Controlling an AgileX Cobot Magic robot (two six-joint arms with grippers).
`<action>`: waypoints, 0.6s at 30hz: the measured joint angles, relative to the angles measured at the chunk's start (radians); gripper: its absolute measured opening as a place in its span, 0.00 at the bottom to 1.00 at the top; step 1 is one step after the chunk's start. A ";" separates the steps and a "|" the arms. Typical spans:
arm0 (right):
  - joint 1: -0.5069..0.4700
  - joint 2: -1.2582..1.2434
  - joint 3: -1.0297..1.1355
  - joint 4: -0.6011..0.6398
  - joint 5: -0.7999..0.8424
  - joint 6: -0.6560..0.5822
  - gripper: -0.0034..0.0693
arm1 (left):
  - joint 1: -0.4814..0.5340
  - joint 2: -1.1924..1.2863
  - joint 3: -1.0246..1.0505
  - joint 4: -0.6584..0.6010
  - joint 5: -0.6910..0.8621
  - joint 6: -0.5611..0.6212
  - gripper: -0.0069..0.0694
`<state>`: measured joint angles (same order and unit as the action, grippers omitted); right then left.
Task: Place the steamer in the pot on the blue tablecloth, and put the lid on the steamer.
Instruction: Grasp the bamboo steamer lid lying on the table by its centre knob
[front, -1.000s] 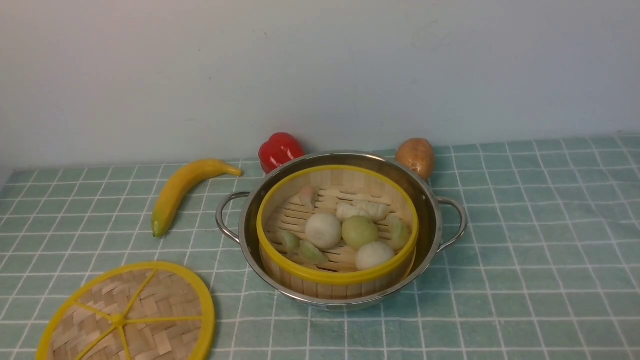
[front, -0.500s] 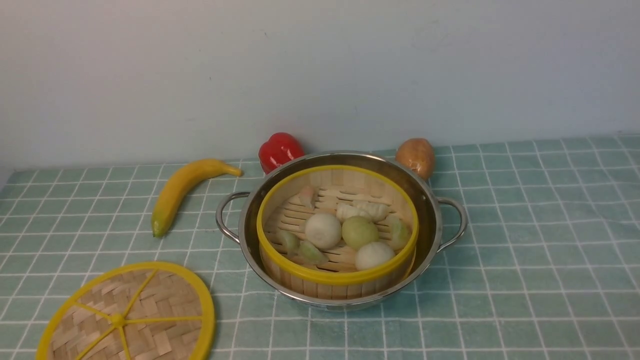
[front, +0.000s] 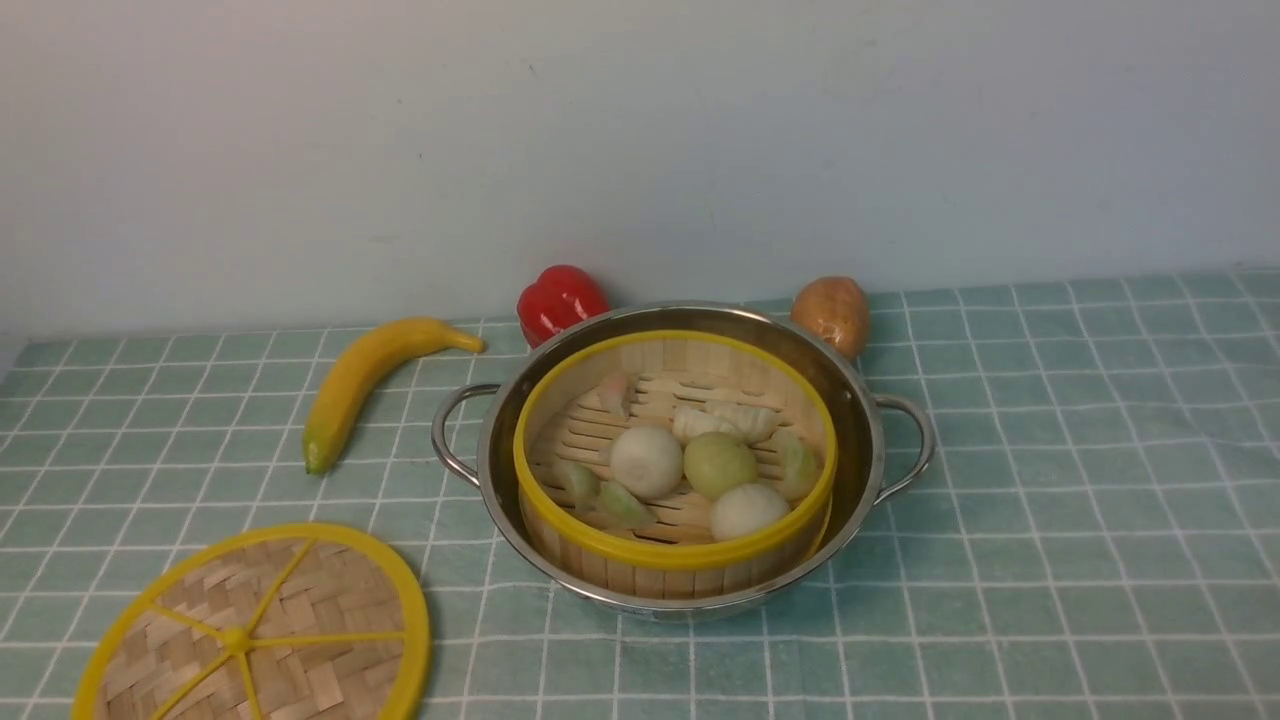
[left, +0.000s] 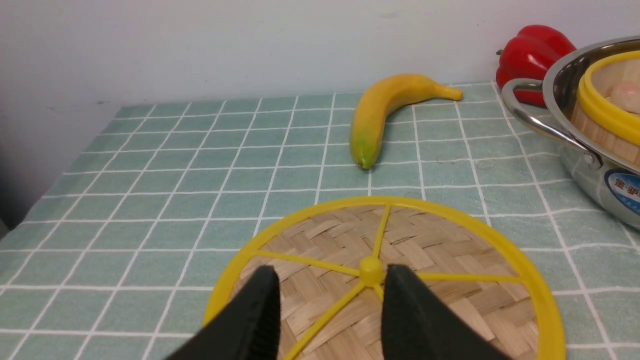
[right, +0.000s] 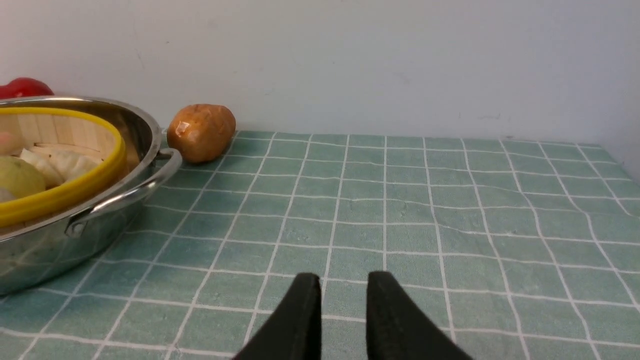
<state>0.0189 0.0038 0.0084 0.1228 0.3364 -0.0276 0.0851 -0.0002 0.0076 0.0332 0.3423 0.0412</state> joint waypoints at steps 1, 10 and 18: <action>0.000 0.000 0.000 0.002 0.000 0.000 0.28 | 0.000 0.000 0.000 0.000 0.000 0.000 0.45; 0.000 0.000 0.000 0.003 0.000 0.000 0.30 | 0.000 0.000 0.000 0.000 0.000 0.000 0.45; 0.000 0.000 0.000 0.003 0.000 0.000 0.33 | 0.000 0.000 0.000 -0.033 -0.051 -0.016 0.45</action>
<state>0.0189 0.0038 0.0084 0.1258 0.3364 -0.0276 0.0851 -0.0002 0.0076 0.0000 0.2912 0.0249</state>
